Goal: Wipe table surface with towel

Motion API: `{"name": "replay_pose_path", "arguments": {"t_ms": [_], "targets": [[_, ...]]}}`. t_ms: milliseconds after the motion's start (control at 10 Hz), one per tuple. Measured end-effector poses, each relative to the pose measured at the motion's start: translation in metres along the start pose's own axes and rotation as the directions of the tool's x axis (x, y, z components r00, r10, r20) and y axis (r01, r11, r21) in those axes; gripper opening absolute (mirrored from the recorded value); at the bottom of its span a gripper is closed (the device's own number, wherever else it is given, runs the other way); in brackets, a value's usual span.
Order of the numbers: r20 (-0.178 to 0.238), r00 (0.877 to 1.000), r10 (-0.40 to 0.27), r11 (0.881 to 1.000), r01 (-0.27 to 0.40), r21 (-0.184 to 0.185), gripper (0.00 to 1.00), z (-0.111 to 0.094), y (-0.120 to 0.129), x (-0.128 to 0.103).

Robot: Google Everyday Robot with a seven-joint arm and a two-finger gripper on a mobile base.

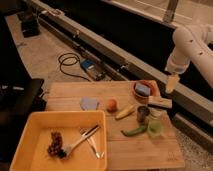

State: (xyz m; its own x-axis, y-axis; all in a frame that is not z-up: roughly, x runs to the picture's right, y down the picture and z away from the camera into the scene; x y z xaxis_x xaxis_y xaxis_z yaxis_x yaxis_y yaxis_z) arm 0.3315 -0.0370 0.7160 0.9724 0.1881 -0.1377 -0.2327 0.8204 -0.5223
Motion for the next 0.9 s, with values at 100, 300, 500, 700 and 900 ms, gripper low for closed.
{"name": "replay_pose_path", "arguments": {"t_ms": [100,300,500,700,900], "targets": [[0.0,1.0,0.001,1.0,-0.001,0.0,0.8,-0.0001,0.0002,0.0008],[-0.001,1.0,0.002,1.0,-0.002,0.0,0.8,-0.0001,0.0003,0.0016],[0.0,1.0,0.002,1.0,-0.002,0.0,0.8,-0.0001,0.0003,0.0014],[0.0,1.0,0.001,1.0,-0.001,-0.001,0.8,0.0011,0.0003,0.0008],[0.002,1.0,0.0,1.0,0.0,0.0,0.8,0.0006,-0.0011,-0.0001]]}}
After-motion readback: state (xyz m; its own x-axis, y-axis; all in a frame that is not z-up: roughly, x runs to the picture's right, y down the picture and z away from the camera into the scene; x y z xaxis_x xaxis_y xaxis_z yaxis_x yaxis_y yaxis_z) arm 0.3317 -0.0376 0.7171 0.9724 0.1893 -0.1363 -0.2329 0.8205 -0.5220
